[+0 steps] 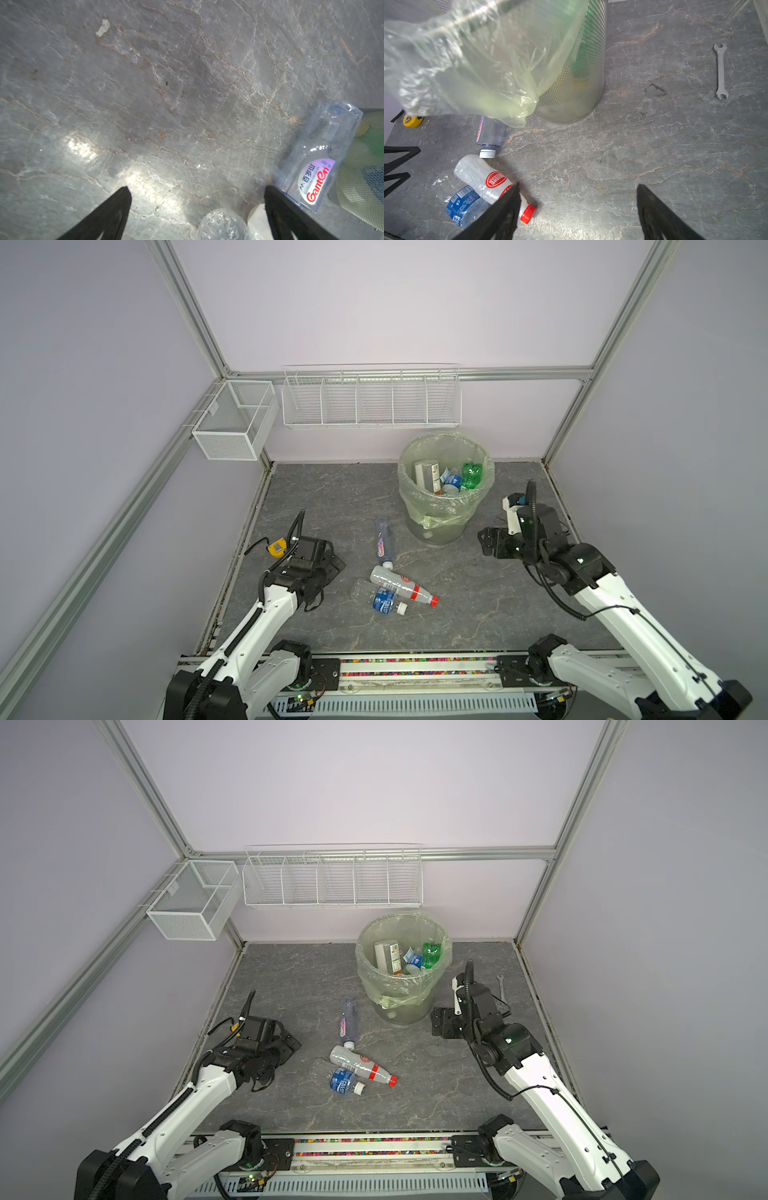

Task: Throw the plastic bottles in the bin
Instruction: 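Move the left gripper down toward the blue-label water bottle while the right gripper draws back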

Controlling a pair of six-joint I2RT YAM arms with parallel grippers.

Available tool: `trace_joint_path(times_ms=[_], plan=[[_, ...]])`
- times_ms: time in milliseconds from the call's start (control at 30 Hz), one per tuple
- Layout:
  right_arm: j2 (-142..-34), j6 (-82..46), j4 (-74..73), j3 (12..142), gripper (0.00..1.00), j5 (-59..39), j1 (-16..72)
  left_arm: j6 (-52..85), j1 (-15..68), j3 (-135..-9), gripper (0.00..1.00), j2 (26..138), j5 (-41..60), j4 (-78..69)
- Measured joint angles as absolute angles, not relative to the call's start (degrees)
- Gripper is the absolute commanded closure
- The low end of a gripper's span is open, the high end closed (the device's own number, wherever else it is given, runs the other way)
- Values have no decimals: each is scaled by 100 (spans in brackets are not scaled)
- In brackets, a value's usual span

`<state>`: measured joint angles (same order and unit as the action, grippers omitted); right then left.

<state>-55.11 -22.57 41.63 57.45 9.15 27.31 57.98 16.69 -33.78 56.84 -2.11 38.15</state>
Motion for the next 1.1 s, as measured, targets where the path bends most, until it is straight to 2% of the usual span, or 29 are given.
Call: trace_joint_path(times_ms=[467,733,1100], plan=[[-5041,-2263,3907,5170,12,856,2731,6827,1815,-3356,0,5544,69,4508],[-4890,-2244,3846,4897,12,875,2731,7426,2434,-3461,0,5590,-108,4713],[-4676,-2228,3872,4840,12,941,2731,7942,3159,-3922,0,6471,-150,4633]])
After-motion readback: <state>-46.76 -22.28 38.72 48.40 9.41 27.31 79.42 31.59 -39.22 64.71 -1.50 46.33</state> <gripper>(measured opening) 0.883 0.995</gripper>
